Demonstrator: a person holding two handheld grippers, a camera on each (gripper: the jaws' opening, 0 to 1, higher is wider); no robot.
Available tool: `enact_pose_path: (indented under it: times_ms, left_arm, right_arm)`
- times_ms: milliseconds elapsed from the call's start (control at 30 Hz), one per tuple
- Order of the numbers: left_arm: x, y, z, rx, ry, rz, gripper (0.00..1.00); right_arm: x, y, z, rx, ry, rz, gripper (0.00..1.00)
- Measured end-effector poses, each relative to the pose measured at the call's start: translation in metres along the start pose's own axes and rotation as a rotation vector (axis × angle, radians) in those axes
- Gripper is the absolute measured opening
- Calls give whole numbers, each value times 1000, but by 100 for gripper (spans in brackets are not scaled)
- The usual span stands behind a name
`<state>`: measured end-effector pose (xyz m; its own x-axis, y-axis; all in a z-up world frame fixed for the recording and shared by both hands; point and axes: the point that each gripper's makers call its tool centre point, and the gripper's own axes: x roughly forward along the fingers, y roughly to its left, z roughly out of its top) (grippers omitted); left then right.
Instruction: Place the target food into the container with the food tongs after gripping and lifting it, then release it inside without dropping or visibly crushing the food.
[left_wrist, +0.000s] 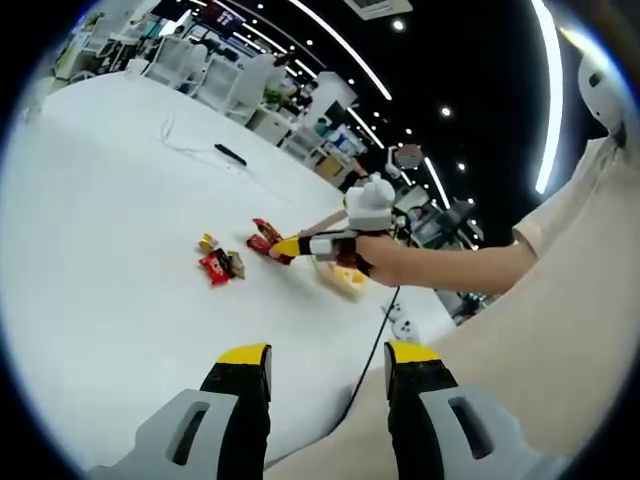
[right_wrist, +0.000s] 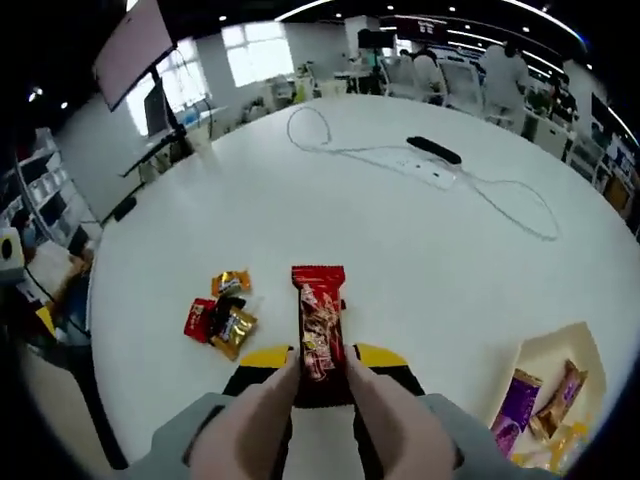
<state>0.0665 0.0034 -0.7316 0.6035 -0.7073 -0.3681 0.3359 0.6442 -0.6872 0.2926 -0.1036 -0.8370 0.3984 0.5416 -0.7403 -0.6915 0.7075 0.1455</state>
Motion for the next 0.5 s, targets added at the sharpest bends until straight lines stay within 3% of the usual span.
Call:
enact_pose_path:
  times_ms: [500]
  left_arm:
    - [-2, -3, -3, 6, 3, -7, 45]
  right_arm:
    - [-14, 7, 8, 31, -38, 2, 21]
